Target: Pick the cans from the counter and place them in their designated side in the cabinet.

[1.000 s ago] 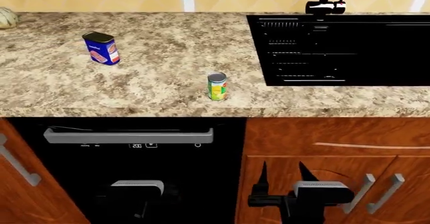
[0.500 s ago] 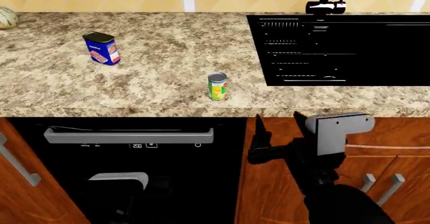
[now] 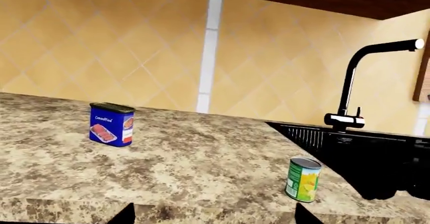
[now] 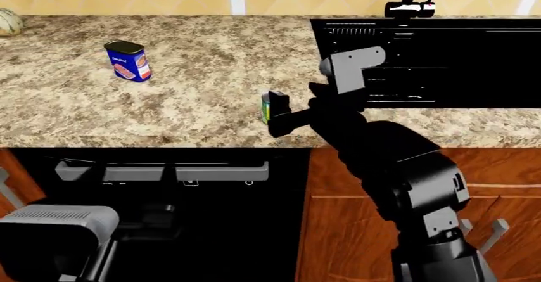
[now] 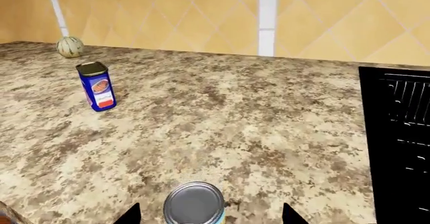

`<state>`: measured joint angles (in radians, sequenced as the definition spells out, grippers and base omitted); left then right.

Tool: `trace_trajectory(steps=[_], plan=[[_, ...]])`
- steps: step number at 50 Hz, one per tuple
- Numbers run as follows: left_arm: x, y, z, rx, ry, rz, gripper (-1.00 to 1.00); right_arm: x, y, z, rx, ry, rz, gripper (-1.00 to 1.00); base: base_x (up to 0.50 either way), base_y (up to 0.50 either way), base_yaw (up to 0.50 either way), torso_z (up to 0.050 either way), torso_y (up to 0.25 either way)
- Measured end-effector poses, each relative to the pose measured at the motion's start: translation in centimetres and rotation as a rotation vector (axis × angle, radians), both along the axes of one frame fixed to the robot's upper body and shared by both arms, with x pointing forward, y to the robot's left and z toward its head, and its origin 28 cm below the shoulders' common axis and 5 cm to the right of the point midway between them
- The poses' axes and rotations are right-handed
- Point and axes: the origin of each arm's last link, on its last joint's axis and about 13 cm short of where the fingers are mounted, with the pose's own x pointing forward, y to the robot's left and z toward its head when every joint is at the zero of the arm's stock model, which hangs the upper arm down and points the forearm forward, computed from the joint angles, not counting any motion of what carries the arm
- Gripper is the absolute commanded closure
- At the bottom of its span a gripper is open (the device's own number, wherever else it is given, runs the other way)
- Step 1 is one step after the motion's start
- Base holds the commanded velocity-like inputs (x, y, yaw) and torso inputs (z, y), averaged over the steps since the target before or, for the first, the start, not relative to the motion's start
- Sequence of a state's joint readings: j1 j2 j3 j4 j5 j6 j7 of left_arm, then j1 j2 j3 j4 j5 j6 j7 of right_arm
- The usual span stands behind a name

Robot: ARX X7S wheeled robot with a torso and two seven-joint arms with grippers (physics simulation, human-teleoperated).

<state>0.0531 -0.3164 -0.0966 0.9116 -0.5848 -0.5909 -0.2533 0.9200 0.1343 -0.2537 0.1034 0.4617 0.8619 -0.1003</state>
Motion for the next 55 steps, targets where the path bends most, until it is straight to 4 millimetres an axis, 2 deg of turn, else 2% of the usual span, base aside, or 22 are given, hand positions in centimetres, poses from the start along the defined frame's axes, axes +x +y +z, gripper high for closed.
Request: trace_trajectory(steps=[7,14,40,41,55], plan=[[-0.6,0.0,0.6,0.005,-0.023,-0.004,-1.00,1.6,0.9,0.1,-0.030,0.035,0.043,-1.00,0.00,0.00,0.00,0.000,0.000],[-0.9,0.0,0.9,0.007,-0.037,-0.004,-1.00,2.3,1.4,-0.1,-0.073,0.071,0.075,-1.00,0.00,0.00,0.00,0.000,0.000],[-1.0,-0.5,0.5,-0.018,-0.030,-0.020,-1.00,4.3,2.3,-3.1,-0.181,0.158,0.088,-1.00,0.00,0.00,0.00,0.000,0.000],[-1.0,-0.5,0.5,-0.020,-0.029,-0.020,-1.00,4.4,2.4,-3.1,-0.180,0.157,0.090,1.00,0.00,0.00,0.00,0.000,0.000],[-1.0,-0.5,0.2,-0.032,-0.021,-0.019,-1.00,4.3,2.9,-3.1,-0.180,0.153,0.100,1.00,0.00,0.00,0.00,0.000,0.000]])
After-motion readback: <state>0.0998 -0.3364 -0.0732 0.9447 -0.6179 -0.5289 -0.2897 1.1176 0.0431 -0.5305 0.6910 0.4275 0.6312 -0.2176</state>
